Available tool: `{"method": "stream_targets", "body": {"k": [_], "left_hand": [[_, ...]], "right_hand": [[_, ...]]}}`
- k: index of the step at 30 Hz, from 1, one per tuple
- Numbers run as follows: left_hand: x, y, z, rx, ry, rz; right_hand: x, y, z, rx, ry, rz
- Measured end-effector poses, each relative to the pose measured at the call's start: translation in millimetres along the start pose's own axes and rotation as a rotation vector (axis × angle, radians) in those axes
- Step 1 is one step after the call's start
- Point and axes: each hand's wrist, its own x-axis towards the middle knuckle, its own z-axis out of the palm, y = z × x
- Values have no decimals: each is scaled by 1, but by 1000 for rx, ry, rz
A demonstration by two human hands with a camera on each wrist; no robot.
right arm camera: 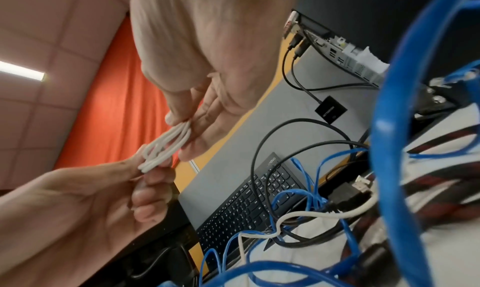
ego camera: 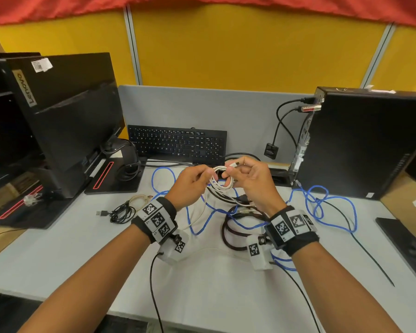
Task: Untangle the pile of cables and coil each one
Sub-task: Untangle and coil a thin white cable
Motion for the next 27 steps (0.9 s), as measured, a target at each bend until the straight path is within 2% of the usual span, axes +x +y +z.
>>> {"method": "stream_targets", "body": {"k": [3, 7, 12, 14, 17, 19, 23, 27], "left_hand": [[0, 0, -2, -52, 4, -12], [-2, -2, -1, 5, 15, -11], [-5, -12, -11, -93, 105, -161], [-5, -12, -14, -88, 55, -194], [-3, -3, -11, -147, -91, -234], [-1, 5, -6, -179, -138, -191], [2, 13, 0, -57, -137, -49], [2, 15, 0, -51, -95, -82]], "right_hand": [[-3, 3, -4, 1, 10, -14], [-5, 5, -9, -20, -10, -32], [-4, 2, -26, -37, 18, -46], [-3, 2, -29, -149, 3, -69], [-1, 1, -23, -240, -41, -91], [-1, 1, -18, -272, -70, -98], [-2, 1, -12, -302, -109, -109], [-3, 3, -7, -237, -80, -84]]}}
